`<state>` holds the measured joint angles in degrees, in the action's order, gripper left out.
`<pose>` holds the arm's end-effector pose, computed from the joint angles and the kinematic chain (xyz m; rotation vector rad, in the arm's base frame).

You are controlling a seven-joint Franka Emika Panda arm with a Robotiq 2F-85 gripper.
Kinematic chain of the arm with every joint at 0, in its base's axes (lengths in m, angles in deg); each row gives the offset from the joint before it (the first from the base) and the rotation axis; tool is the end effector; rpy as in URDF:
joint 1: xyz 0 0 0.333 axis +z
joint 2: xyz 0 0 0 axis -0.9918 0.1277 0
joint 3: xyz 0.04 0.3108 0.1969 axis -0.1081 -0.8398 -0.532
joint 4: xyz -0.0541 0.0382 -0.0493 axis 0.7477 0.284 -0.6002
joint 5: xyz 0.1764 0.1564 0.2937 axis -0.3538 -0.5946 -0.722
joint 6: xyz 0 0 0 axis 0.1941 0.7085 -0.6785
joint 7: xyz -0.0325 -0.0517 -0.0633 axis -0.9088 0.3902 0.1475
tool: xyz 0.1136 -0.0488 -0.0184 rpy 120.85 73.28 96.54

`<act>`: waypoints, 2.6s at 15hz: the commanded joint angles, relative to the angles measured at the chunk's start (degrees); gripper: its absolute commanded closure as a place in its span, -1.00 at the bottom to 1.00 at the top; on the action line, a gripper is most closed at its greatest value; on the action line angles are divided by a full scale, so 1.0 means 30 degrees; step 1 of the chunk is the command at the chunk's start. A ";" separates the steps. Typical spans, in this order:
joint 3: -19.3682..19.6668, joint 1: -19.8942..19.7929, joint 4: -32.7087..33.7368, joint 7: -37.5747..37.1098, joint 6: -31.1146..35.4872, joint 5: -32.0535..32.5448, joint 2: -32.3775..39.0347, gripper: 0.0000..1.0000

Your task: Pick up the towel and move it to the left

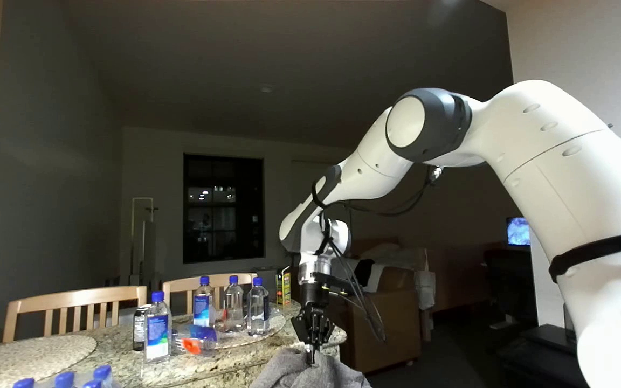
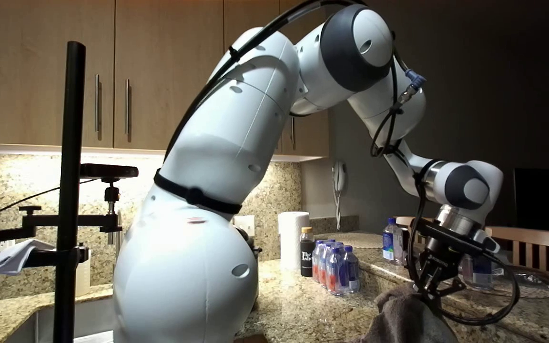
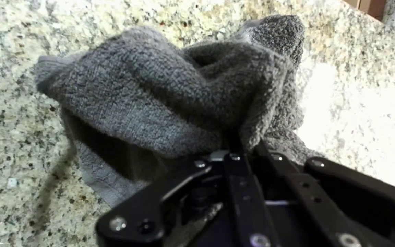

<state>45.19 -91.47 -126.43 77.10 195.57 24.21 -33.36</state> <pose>0.6040 -0.0662 0.3284 -2.7649 -0.0613 0.4194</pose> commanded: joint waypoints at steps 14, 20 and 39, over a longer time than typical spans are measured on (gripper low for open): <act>0.0343 -0.0146 -0.0607 0.3048 -0.1295 -0.0648 -0.2802 0.04; 0.0555 -0.0093 -0.2142 0.3178 0.0445 -0.0767 -0.1848 -0.70; -0.1316 -0.1200 -0.3480 0.3346 0.5716 -0.2933 -0.0110 0.53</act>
<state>42.04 -92.98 -137.11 84.92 215.64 17.99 -33.87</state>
